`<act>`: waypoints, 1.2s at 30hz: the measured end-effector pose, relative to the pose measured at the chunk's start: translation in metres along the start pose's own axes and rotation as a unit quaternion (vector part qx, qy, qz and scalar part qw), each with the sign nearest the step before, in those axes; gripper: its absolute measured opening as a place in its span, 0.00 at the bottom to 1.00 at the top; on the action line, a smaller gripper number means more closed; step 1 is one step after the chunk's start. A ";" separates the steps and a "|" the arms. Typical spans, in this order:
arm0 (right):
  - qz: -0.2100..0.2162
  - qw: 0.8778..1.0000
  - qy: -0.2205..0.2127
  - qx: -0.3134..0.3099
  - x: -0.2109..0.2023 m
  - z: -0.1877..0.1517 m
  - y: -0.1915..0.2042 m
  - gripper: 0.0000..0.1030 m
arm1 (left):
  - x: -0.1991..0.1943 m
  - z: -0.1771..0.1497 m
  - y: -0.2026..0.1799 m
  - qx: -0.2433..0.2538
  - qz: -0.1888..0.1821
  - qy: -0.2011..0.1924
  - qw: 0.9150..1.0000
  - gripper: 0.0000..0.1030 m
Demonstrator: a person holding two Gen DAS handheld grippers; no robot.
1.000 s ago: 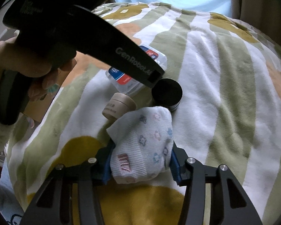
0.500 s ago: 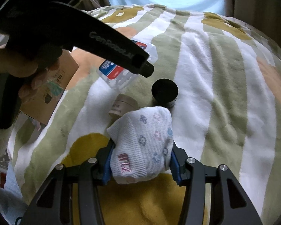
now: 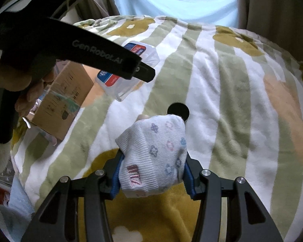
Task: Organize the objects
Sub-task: 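Carry the floss pack and white sock over the cardboard box with both grippers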
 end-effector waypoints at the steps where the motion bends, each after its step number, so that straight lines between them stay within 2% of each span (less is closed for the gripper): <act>1: -0.001 1.000 -0.002 -0.001 -0.002 0.003 0.002 0.45 | -0.004 0.000 0.002 -0.002 0.000 -0.003 1.000 0.49; 16: -0.002 0.999 -0.028 -0.034 -0.030 0.048 0.042 0.45 | -0.072 -0.012 0.061 -0.035 0.021 -0.048 0.998 0.49; 30: 0.009 0.998 -0.026 -0.056 -0.017 0.100 0.098 0.45 | -0.105 -0.054 0.166 -0.097 0.059 -0.061 0.992 0.49; 36: 0.030 0.996 -0.027 -0.076 -0.007 0.118 0.134 0.45 | -0.119 -0.086 0.217 -0.124 0.085 -0.060 0.987 0.49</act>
Point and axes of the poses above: each gripper's, at about its wrist camera, not at the fingertips, and x roughly the way its jaws point, y to its left, z to its top, the point moved 6 cm from there along x, roughly the way its jaws point, and after that the axes turned 8 degrees about z, right-handed, at the moved point
